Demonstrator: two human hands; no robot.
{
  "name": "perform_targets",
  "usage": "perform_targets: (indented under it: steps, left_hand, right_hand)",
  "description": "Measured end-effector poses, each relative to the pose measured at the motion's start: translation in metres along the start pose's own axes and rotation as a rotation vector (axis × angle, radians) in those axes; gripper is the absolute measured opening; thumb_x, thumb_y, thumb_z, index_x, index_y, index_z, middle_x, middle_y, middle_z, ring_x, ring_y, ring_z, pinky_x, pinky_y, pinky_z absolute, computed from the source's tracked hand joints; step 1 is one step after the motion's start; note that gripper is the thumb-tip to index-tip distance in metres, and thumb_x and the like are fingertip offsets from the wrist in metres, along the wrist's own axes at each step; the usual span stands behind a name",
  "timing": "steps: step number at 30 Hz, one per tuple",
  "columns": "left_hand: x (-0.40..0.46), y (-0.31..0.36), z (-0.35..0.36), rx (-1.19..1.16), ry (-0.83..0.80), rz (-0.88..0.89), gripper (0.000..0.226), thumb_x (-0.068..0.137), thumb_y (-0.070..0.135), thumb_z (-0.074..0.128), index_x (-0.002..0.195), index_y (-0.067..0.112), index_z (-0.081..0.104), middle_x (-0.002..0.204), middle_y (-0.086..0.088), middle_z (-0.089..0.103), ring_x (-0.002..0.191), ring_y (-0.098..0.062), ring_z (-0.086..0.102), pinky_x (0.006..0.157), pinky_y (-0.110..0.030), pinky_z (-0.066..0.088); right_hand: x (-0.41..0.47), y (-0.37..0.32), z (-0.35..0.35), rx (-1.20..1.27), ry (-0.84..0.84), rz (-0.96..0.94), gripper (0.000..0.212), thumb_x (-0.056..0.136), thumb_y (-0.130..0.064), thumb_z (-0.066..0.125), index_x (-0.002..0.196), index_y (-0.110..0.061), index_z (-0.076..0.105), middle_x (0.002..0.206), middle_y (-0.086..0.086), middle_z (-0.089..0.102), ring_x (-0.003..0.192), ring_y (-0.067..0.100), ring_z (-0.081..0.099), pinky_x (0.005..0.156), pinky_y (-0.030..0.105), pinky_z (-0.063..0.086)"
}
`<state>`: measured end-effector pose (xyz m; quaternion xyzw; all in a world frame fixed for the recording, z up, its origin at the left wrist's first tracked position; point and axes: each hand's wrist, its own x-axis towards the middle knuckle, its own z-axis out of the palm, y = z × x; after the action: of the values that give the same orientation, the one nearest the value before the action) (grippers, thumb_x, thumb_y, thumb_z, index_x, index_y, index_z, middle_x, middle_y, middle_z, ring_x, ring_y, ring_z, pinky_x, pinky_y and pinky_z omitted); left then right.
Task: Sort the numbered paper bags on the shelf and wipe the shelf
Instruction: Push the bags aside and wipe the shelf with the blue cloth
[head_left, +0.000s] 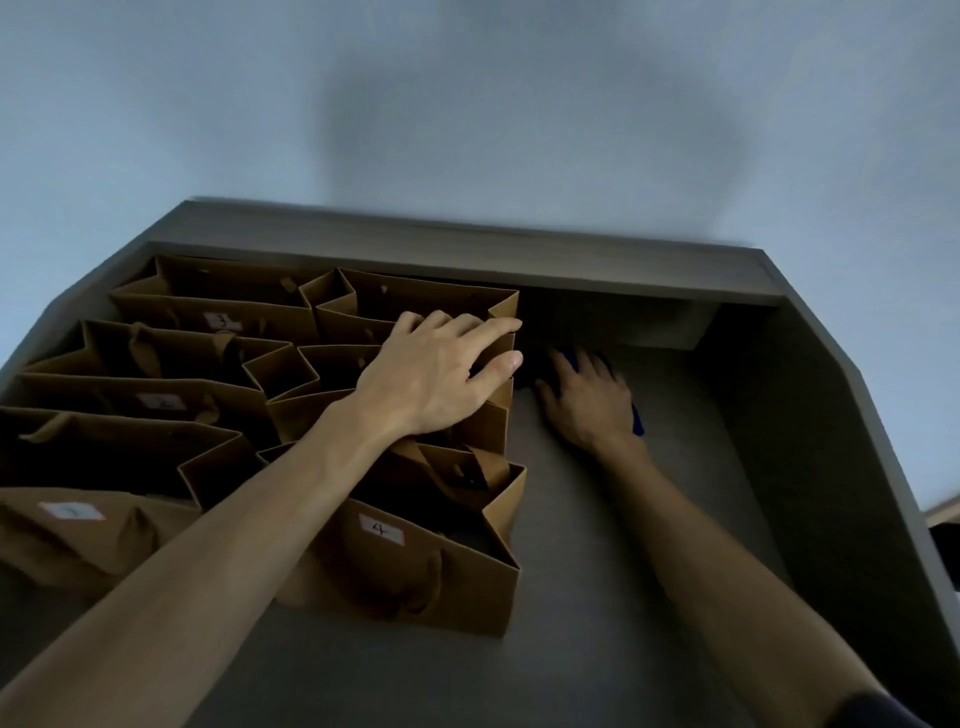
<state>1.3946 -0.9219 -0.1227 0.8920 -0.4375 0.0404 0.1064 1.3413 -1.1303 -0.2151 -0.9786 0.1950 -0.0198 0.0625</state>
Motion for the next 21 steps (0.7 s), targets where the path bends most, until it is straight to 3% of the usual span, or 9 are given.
perform_targets:
  steps: [10,16,21]
  left_hand:
    - [0.000,0.000,0.001,0.001,0.009,-0.004,0.055,0.095,0.062,0.016,0.145,0.042,0.028,0.144,0.006,0.049,0.131,-0.021,0.045,0.108,-0.048,0.030]
    - [-0.003,0.004,0.001,0.004,0.005,-0.028,0.053,0.096,0.061,0.016,0.144,0.043,0.028,0.144,0.005,0.048,0.131,-0.023,0.045,0.110,-0.050,0.029]
    - [-0.004,0.004,0.000,-0.003,0.005,-0.025,0.052,0.097,0.059,0.018,0.144,0.041,0.030,0.143,0.005,0.050,0.130,-0.023,0.046,0.109,-0.050,0.029]
  right_hand:
    - [0.027,0.018,-0.006,0.016,-0.002,-0.016,0.049,0.100,-0.047,0.040,0.146,-0.031,0.037,0.152,0.008,0.037,0.137,0.031,0.037,0.109,0.047,0.031]
    - [0.013,0.115,-0.010,0.058,0.056,0.190,0.050,0.099,-0.048,0.041,0.144,-0.027,0.043,0.149,0.013,0.043,0.132,0.036,0.042,0.104,0.043,0.041]
    - [-0.006,0.099,-0.002,0.019,0.089,0.257,0.053,0.098,-0.058,0.033,0.142,-0.032,0.045,0.151,0.012,0.039,0.131,0.039,0.043,0.104,0.048,0.040]
